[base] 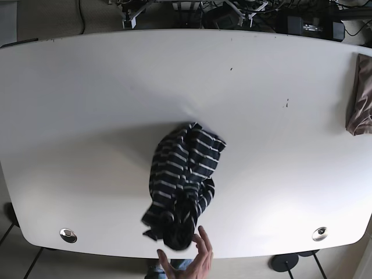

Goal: Fold the T-shirt properly

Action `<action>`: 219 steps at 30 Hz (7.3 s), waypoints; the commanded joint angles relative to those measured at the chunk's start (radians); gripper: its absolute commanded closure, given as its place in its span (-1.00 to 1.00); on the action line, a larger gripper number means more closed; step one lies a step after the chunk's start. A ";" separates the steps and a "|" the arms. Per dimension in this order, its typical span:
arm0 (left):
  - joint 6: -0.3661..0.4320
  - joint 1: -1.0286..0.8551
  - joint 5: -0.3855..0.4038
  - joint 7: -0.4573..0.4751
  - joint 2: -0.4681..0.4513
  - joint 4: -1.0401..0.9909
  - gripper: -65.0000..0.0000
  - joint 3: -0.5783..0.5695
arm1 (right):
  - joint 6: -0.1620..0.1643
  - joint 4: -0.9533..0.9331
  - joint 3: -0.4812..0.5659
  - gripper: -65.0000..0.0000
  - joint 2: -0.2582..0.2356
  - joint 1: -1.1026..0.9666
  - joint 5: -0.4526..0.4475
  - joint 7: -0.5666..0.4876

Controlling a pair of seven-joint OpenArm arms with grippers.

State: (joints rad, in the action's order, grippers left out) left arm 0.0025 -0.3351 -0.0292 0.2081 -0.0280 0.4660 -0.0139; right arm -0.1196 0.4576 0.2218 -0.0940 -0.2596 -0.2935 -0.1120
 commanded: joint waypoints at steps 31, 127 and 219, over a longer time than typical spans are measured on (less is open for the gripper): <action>0.000 -0.841 0.005 0.080 -0.060 1.542 -0.28 0.226 | -0.002 1.443 -0.287 0.84 -0.103 -0.857 -0.008 0.100; -0.003 -0.264 -0.005 0.075 -0.053 1.319 -0.74 0.127 | -0.251 1.068 -0.309 -0.03 0.006 0.141 -0.195 0.575; -0.344 0.775 0.101 -0.533 -0.143 1.069 1.00 0.117 | -0.240 0.823 -0.200 0.95 -0.086 1.370 -0.183 0.737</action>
State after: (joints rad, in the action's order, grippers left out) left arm -0.3649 0.4328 0.0605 -0.3969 -0.1707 1.5139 0.1299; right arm -0.3641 1.2324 0.0284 -0.1719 1.0786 -0.4606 0.6559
